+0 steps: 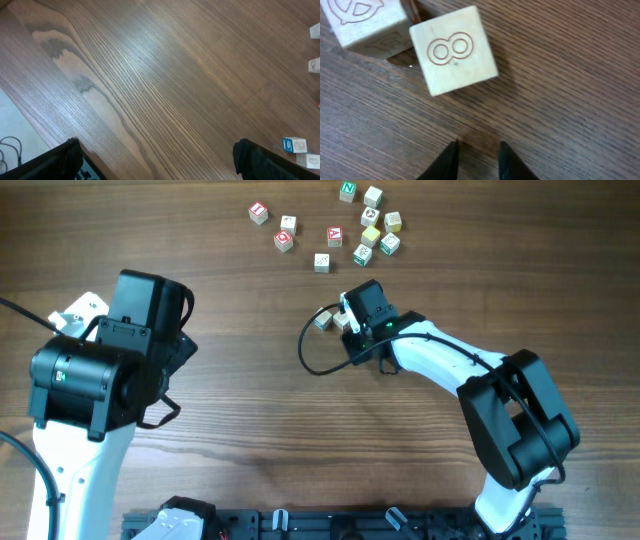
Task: Form a circle
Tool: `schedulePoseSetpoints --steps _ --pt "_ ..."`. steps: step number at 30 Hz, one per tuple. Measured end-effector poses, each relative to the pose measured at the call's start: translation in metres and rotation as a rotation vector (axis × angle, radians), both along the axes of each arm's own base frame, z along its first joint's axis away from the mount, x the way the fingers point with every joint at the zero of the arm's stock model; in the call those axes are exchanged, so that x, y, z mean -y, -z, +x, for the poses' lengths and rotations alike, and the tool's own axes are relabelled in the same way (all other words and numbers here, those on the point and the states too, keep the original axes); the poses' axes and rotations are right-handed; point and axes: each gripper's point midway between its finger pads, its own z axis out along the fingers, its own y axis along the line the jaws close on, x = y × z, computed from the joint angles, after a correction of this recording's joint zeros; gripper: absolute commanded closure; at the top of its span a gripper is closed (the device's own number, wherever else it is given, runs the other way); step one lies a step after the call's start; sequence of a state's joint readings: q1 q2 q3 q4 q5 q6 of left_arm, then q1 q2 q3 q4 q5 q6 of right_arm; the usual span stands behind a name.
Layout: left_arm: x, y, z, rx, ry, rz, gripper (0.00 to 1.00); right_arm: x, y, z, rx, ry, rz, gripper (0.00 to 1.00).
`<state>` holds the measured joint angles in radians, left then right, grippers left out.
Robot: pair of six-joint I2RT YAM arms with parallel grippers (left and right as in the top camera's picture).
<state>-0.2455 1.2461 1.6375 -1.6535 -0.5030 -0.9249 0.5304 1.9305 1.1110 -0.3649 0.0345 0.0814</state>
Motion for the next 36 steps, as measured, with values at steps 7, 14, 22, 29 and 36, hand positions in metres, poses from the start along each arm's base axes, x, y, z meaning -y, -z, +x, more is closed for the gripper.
schedulePoseSetpoints --steps 7,14,22,29,36 --pt "0.000 0.000 0.000 0.000 0.000 0.000 0.00 0.004 -0.002 0.009 0.016 0.206 0.050 0.95" --pt "0.000 0.000 0.000 0.000 0.000 0.000 0.00 0.011 -0.002 0.000 -0.054 0.404 0.080 0.96" --pt "0.000 0.000 0.000 0.000 0.000 0.000 0.00 -0.010 -0.003 -0.007 -0.184 0.775 0.312 0.95" --pt "0.000 0.000 0.000 0.000 0.000 0.000 0.00 -0.012 -0.004 0.002 -0.112 0.848 0.343 0.95" --pt "0.000 0.000 0.000 0.000 0.000 0.000 0.00 -0.017 -0.013 0.022 -0.027 0.836 0.400 0.95"
